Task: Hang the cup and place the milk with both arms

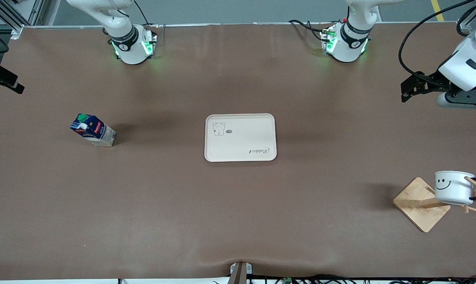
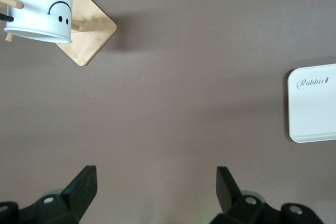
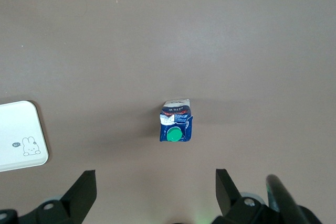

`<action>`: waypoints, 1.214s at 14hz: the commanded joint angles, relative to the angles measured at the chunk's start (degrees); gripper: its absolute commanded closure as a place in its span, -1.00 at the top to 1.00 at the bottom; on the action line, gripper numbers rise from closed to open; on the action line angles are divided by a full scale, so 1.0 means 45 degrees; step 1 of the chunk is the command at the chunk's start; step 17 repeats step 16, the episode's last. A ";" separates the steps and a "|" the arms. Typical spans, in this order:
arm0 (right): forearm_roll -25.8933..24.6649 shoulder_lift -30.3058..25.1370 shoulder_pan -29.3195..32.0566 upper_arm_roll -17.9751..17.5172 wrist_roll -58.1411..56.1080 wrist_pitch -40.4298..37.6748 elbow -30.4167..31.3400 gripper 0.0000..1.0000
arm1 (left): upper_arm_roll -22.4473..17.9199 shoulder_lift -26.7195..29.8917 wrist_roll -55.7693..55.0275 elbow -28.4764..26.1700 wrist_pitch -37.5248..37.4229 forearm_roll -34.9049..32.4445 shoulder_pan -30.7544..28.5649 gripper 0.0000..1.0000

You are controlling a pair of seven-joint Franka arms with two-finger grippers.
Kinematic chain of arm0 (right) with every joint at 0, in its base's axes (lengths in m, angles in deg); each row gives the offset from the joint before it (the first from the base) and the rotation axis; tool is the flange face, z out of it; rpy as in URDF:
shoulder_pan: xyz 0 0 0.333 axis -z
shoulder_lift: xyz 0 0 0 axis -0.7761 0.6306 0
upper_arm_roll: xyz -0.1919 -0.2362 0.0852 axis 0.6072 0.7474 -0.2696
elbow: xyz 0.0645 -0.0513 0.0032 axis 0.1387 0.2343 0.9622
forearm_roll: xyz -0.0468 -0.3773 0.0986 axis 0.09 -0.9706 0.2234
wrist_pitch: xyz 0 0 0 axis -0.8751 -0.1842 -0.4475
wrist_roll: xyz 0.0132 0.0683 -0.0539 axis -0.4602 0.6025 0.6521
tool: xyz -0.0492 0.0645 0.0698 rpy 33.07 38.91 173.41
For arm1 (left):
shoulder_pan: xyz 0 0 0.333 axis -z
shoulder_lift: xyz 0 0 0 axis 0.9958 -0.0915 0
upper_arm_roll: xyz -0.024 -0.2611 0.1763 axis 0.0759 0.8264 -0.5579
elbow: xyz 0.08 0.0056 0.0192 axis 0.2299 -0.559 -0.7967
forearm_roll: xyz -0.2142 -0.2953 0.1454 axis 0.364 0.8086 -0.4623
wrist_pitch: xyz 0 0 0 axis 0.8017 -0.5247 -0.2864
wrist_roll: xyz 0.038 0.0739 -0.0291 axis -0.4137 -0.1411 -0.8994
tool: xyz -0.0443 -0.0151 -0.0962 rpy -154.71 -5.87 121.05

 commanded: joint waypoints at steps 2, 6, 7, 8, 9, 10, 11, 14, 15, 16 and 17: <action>-0.0184 0.0096 -0.0001 -0.0007 0.0215 -0.0047 -0.0250 1.00 | 0.0032 -0.0188 -0.0064 0.0466 -0.0319 0.0229 0.0013 1.00; -0.0164 0.0096 -0.0001 -0.0007 0.0215 -0.0164 -0.0250 1.00 | 0.0110 -0.0188 -0.0938 0.0466 -0.0358 0.0249 0.0013 1.00; -0.0164 0.0096 -0.0001 -0.0007 0.0215 -0.0184 -0.0250 1.00 | 0.0129 -0.0188 -0.1001 0.0466 -0.0378 0.0249 0.0033 1.00; -0.0164 0.0096 -0.0001 -0.0007 0.0215 -0.0184 -0.0250 1.00 | 0.0130 -0.0188 -0.1001 0.0466 -0.0378 0.0229 0.0033 1.00; -0.0145 0.0076 -0.0001 -0.0007 0.0215 -0.0203 -0.0250 1.00 | 0.0149 -0.0188 -0.1001 0.0485 -0.0378 0.0229 0.0052 1.00; -0.0145 0.0057 -0.0040 -0.0007 0.0215 -0.0223 -0.0250 1.00 | 0.0149 -0.0188 -0.0943 0.0485 -0.0378 0.0171 0.0052 1.00; -0.0145 0.0037 -0.0059 -0.0026 0.0215 -0.0242 -0.0250 1.00 | 0.0149 -0.0188 -0.0904 0.0485 -0.0417 0.0132 0.0052 1.00; -0.0145 0.0037 -0.0060 -0.0007 0.0235 -0.0301 -0.0250 1.00 | 0.0149 -0.0188 -0.1001 0.0485 -0.0417 0.0170 0.0072 1.00; -0.0145 0.0037 -0.0040 -0.0007 0.0235 -0.0301 -0.0250 1.00 | 0.0149 -0.0188 -0.1040 0.0485 -0.0417 0.0190 0.0072 1.00; -0.0145 0.0037 -0.0040 -0.0007 0.0235 -0.0321 -0.0250 1.00 | 0.0149 -0.0188 -0.1079 0.0485 -0.0417 0.0190 0.0052 1.00; -0.0145 0.0037 -0.0040 -0.0007 0.0235 -0.0321 -0.0250 1.00 | 0.0149 -0.0188 -0.1079 0.0485 -0.0417 0.0190 0.0052 1.00</action>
